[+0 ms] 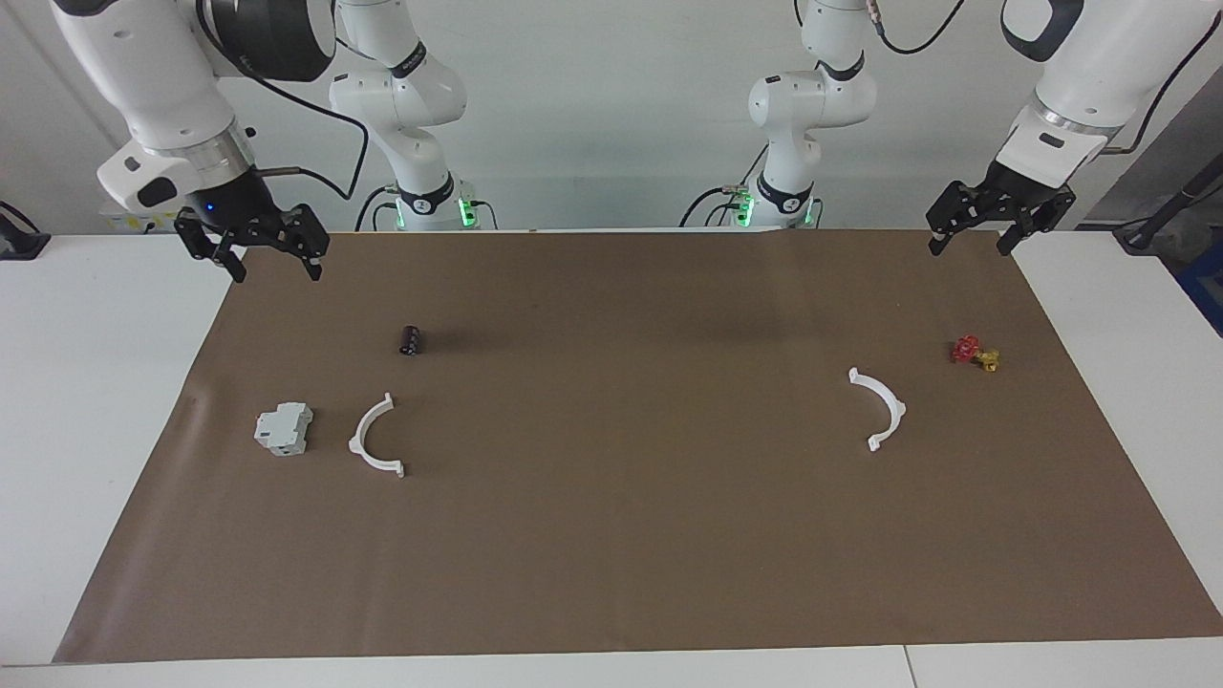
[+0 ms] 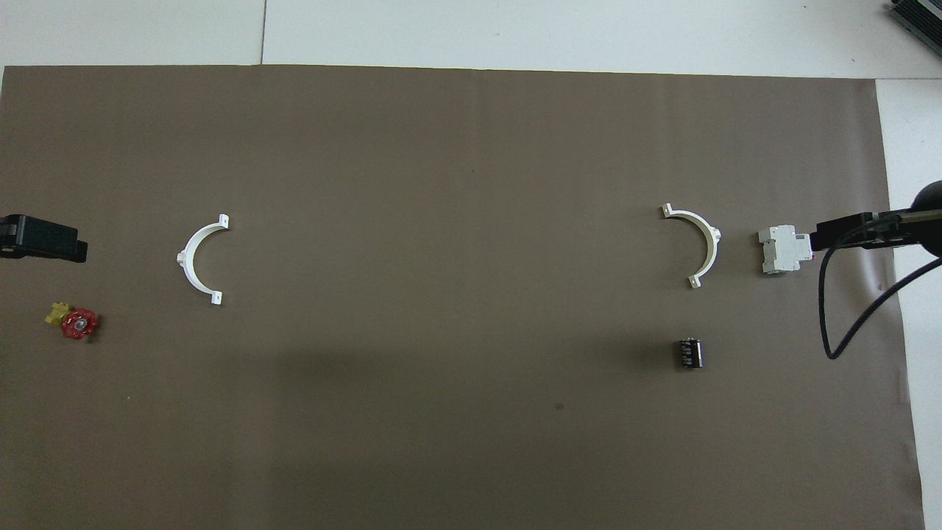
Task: Assemble drain pipe with both arms
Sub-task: 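Move the right gripper toward the white clamp half nearer it, then grasp the white clamp half with the right gripper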
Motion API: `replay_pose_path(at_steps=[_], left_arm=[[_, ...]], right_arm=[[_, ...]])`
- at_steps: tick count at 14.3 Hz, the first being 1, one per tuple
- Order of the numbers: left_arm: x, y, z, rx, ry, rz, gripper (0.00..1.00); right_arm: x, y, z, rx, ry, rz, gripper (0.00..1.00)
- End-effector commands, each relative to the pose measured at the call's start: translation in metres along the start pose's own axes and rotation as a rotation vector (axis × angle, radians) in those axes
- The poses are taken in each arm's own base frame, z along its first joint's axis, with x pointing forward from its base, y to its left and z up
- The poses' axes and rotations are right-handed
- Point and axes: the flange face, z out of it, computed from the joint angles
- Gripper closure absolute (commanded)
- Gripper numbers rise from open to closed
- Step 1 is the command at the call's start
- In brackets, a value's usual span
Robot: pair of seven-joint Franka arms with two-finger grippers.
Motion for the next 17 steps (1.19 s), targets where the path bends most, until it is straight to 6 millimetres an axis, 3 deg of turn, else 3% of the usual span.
replay_pose_path(at_steps=[1,4,6,8,12,17], left_arm=[[-0.009,0.001,-0.002,0.018,-0.006,-0.003,0.0],[-0.009,0.002,-0.002,0.018,-0.005,0.001,0.0],[-0.009,0.002,-0.001,0.018,-0.006,0.003,0.0],[-0.008,0.002,-0.001,0.018,0.0,0.004,0.0],[-0.008,0.002,-0.001,0.018,-0.003,0.006,0.0],[-0.008,0.001,-0.001,0.018,0.0,0.006,0.0]], right_arm=[[0.029,0.022,0.069,0.024,0.003,-0.119,0.0],[0.059,0.028,0.133,-0.004,0.031,-0.237,0.0],[0.068,0.021,0.166,0.002,0.054,-0.274,0.0],[0.064,0.015,0.21,0.024,0.053,-0.307,0.0],[0.053,-0.001,0.275,0.034,0.037,-0.414,0.0],[0.043,0.002,0.289,0.038,0.036,-0.475,0.0]])
